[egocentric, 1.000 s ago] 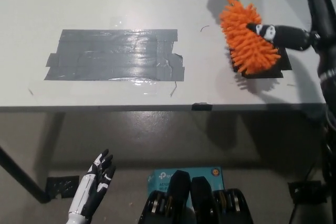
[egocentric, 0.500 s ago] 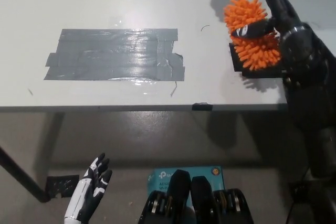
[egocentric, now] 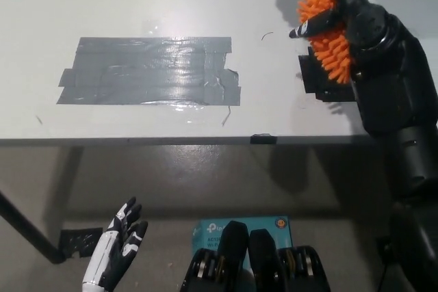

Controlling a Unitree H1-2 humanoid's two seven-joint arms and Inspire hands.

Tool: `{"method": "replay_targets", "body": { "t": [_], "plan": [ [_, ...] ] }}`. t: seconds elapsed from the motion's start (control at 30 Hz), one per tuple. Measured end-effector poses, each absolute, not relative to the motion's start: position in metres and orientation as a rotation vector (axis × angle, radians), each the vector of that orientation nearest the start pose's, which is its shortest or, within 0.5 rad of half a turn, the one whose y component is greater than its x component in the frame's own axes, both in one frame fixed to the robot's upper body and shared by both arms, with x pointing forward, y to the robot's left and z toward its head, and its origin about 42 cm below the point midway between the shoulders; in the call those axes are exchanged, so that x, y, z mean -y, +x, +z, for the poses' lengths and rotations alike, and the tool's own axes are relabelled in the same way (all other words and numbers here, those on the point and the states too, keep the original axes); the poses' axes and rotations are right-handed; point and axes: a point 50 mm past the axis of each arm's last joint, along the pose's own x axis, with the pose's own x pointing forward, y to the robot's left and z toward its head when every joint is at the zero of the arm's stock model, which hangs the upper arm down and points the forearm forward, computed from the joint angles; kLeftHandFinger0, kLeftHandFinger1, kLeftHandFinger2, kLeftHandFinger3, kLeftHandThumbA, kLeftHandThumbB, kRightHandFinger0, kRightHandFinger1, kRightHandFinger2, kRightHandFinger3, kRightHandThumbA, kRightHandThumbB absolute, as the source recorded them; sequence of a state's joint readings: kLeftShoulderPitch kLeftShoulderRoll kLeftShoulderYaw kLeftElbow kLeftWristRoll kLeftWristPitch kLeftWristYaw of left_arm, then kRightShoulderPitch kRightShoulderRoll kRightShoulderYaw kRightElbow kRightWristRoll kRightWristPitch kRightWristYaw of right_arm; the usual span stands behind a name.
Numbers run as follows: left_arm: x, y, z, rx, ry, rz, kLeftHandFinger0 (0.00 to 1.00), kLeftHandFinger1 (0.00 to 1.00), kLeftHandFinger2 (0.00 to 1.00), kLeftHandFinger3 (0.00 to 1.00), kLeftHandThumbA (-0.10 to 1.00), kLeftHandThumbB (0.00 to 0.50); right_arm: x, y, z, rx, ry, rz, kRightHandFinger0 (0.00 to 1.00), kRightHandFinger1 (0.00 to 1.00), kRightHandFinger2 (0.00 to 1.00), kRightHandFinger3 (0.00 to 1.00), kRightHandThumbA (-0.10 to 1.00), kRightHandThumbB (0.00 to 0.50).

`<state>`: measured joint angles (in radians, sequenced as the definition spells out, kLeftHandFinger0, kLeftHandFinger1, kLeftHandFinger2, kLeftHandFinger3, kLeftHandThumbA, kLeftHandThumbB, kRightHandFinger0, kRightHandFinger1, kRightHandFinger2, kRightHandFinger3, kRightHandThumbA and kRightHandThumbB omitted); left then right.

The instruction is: A person hands an oraange duster to the robot and the robot grabs it with its right hand and places it on the black marked spot infron tof it on the desk

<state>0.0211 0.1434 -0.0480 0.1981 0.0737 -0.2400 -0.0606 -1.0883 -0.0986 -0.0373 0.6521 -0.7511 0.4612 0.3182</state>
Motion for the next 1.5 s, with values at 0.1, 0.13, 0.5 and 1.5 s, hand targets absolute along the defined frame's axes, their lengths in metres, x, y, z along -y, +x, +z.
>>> {"method": "replay_targets", "body": {
  "t": [0.1,0.13,0.5,1.5],
  "plan": [
    [-0.247,0.269,0.055,0.02,0.215,-0.125,1.0,1.0,1.0,1.0,0.79,0.19,0.161,0.558,0.341,-0.142,-0.831,0.11,1.0,1.0,1.0,1.0,1.0,0.402],
    [-0.247,0.27,0.056,0.024,0.216,-0.126,1.0,1.0,1.0,1.0,0.78,0.188,0.162,0.559,0.337,-0.158,-0.834,0.115,1.0,1.0,1.0,1.0,1.0,0.411],
    [-0.246,0.27,0.059,0.033,0.218,-0.126,0.99,1.0,1.0,1.0,0.74,0.187,0.171,0.566,0.315,-0.312,-0.947,0.194,1.0,1.0,1.0,1.0,0.1,0.334],
    [-0.251,0.269,0.06,0.031,0.232,-0.121,0.97,1.0,1.0,1.0,0.62,0.121,0.186,0.526,0.349,-0.035,-1.031,0.069,0.06,0.42,0.6,0.42,-0.1,0.226]
  ]
}}
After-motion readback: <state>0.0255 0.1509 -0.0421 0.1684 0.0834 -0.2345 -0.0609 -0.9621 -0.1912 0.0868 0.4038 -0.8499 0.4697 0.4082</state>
